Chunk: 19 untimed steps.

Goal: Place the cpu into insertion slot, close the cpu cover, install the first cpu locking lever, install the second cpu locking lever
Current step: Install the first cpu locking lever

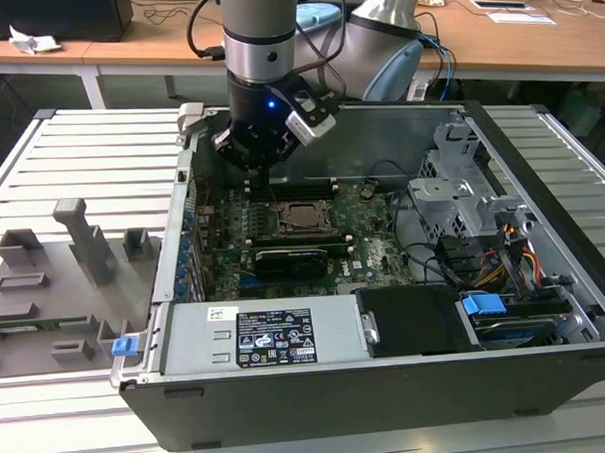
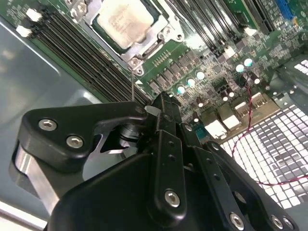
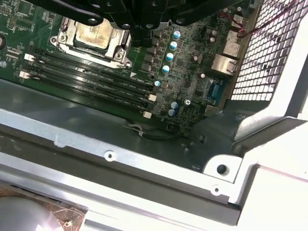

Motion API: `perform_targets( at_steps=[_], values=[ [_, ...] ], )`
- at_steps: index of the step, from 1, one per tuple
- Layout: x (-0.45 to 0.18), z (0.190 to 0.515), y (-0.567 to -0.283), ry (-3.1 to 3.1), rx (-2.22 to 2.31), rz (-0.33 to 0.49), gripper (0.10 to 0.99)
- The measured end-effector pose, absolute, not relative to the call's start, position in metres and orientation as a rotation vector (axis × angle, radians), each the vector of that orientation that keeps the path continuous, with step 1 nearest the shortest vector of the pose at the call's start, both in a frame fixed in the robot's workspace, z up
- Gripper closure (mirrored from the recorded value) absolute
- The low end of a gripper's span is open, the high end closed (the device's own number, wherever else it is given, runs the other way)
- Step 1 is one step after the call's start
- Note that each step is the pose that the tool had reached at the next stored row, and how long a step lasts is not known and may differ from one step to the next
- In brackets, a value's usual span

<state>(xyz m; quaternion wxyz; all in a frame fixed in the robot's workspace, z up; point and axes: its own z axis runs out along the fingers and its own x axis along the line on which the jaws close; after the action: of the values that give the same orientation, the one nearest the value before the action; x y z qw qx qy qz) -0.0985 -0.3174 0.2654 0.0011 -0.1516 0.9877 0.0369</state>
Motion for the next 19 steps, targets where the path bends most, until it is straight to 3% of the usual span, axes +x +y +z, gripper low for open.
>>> perform_targets(
  at_steps=[19],
  values=[
    [-0.1, 0.259, -0.299, 3.113, -0.357, 0.124, 0.98]
  ],
)
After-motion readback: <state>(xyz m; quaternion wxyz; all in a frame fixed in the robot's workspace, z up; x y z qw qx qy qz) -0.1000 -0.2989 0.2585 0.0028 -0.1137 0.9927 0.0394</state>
